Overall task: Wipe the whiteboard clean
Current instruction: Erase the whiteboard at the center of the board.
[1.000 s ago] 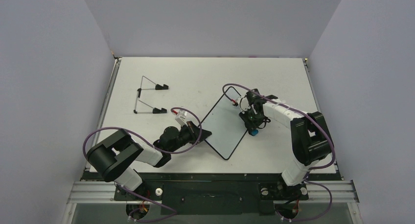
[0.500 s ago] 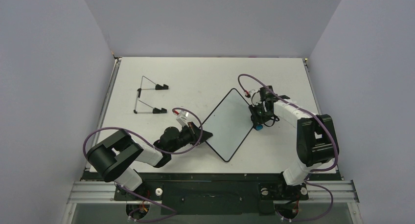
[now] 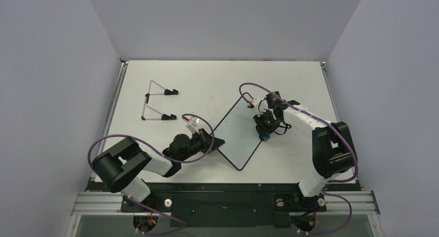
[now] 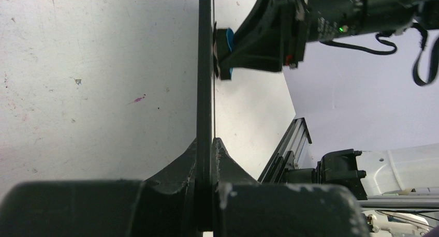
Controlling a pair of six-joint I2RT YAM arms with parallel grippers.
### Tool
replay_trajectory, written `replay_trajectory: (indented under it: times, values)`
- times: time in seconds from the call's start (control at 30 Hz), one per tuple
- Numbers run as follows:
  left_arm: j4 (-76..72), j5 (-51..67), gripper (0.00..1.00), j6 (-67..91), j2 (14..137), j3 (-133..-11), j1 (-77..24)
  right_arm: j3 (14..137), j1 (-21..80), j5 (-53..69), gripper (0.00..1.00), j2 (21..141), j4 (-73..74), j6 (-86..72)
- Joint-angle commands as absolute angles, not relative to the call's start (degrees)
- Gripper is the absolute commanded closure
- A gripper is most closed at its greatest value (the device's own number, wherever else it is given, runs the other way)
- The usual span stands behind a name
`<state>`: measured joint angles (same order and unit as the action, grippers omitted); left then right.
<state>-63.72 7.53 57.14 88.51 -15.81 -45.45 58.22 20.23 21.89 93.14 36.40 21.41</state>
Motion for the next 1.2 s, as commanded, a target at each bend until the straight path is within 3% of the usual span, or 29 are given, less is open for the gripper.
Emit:
replay_trajectory:
  times: [0.0,0.17,0.37,0.57,0.8,0.97,1.17]
  values:
    - [-73.6,14.9,1.0,57.9,86.1,-18.8,-47.1,59.3,23.1,35.0,1.0,92.0,36.3,22.8]
    - [-73.1,15.0,1.0,57.7,86.0,-19.1,-47.1,57.5,13.7,20.7,1.0,92.1,25.7,11.4]
    - [-73.5,15.6,1.0,57.9,87.0,-19.7,-47.2,56.8,9.2,15.6,1.0,95.3,24.1,9.2]
    - [-73.3,15.7,1.0,57.9,86.8,-19.9,-47.3,58.3,13.5,25.3,1.0,97.1,29.5,13.5]
    - [-72.6,15.9,1.0,58.0,86.9,-20.1,-47.4,58.7,28.2,37.6,1.0,88.2,34.0,19.3]
    - [-72.7,15.7,1.0,58.4,88.2,-21.6,-47.8,58.8,32.3,35.9,1.0,85.8,33.7,18.5]
    - [-76.1,17.0,1.0,60.3,91.6,-23.2,-48.4,57.2,26.3,18.4,1.0,85.1,23.1,9.8]
